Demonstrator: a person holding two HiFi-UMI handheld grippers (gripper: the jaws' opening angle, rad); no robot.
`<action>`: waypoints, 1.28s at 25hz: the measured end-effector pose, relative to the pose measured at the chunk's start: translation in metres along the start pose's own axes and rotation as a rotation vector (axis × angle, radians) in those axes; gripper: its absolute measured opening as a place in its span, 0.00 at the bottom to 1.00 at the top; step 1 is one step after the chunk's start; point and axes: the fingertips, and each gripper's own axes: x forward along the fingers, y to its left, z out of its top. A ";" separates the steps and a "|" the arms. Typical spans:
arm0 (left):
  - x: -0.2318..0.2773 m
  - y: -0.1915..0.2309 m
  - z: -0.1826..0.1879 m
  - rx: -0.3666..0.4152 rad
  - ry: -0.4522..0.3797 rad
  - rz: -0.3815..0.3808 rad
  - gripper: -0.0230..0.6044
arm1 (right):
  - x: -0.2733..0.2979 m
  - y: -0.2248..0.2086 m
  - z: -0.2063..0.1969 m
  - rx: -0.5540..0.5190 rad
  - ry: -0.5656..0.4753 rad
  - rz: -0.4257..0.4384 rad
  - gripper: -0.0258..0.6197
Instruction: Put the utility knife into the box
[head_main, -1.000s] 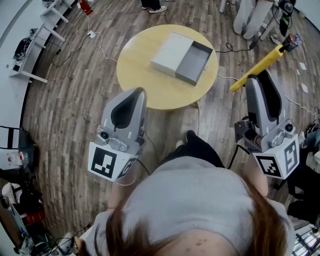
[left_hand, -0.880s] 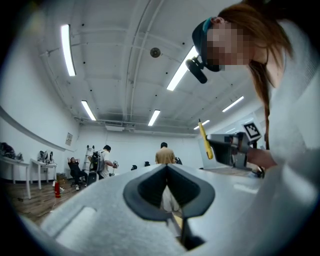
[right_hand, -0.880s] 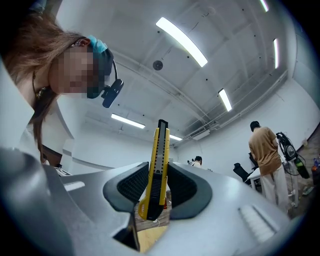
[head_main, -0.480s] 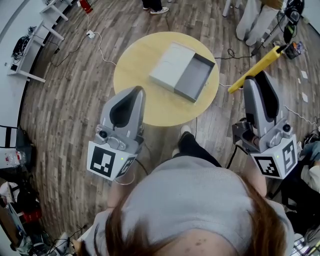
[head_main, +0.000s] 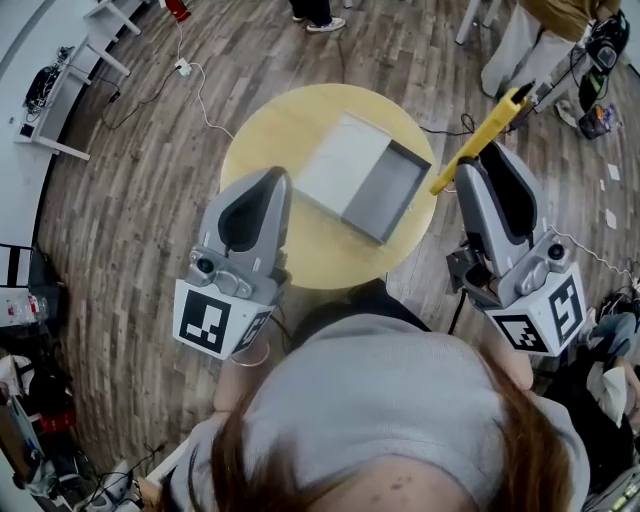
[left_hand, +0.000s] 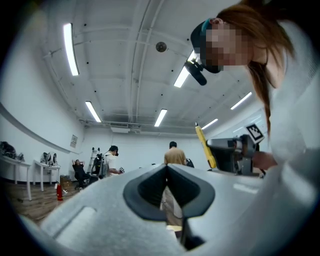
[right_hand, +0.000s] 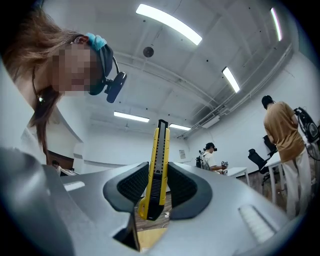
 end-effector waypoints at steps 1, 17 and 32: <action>0.003 0.003 -0.001 -0.003 0.002 0.005 0.04 | 0.006 -0.002 -0.003 0.010 0.010 0.008 0.23; 0.003 0.036 -0.024 -0.056 0.036 -0.035 0.04 | 0.035 -0.019 -0.062 0.146 0.151 -0.130 0.23; 0.005 0.058 -0.058 -0.130 0.079 -0.084 0.04 | 0.034 -0.073 -0.156 0.497 0.310 -0.404 0.23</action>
